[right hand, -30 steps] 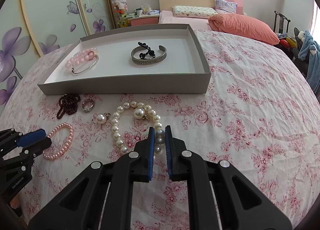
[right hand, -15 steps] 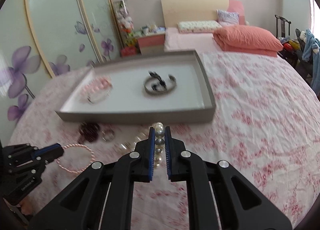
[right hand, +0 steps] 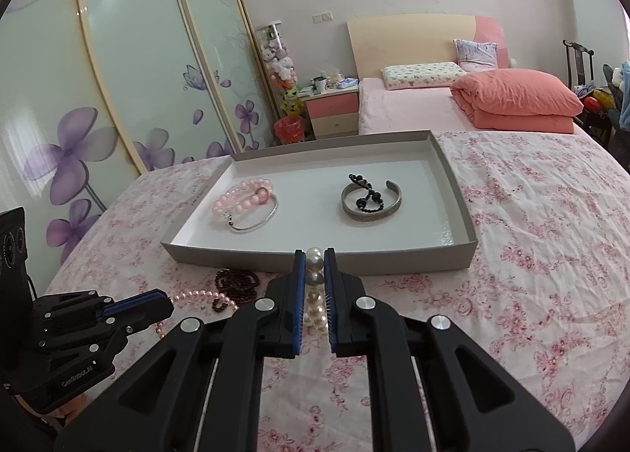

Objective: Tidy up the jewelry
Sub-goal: 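Carry both pearl bracelets into the grey tray and open both tools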

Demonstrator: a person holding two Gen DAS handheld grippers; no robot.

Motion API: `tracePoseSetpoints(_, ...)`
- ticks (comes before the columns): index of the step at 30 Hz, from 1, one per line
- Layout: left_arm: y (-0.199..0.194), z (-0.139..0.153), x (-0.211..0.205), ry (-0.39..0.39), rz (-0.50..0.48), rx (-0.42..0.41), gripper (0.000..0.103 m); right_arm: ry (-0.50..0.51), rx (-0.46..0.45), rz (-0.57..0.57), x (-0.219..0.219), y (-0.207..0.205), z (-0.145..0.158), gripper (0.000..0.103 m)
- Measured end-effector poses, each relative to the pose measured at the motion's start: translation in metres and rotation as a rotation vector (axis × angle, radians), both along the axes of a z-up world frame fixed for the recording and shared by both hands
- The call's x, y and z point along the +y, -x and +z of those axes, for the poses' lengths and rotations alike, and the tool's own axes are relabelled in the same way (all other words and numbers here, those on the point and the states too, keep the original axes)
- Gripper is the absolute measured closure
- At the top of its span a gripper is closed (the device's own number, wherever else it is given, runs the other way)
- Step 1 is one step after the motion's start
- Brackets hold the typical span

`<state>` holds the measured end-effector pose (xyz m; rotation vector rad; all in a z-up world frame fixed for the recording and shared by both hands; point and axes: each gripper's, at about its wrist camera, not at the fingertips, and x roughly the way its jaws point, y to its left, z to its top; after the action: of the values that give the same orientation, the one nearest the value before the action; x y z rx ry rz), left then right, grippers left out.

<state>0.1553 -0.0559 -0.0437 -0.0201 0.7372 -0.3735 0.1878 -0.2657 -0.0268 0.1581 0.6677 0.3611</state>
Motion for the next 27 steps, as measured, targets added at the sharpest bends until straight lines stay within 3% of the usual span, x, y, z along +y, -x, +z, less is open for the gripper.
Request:
tracePoseSetpoints(9,0.009,0.012,0.013,0.026,0.058,-0.034,0.097,-0.029,-0.023,-0.006,0.001,0.013,0.007,0.093)
tracePoseSetpoints(17,0.022,0.031,0.028,0.023,0.168,-0.119,0.096,-0.054,-0.074,-0.009,0.002,0.030,0.020,0.093)
tracePoseSetpoints(27,0.034,0.050,0.026,-0.038,0.252,-0.229,0.096,-0.025,-0.218,-0.013,0.010,0.056,0.048,0.093)
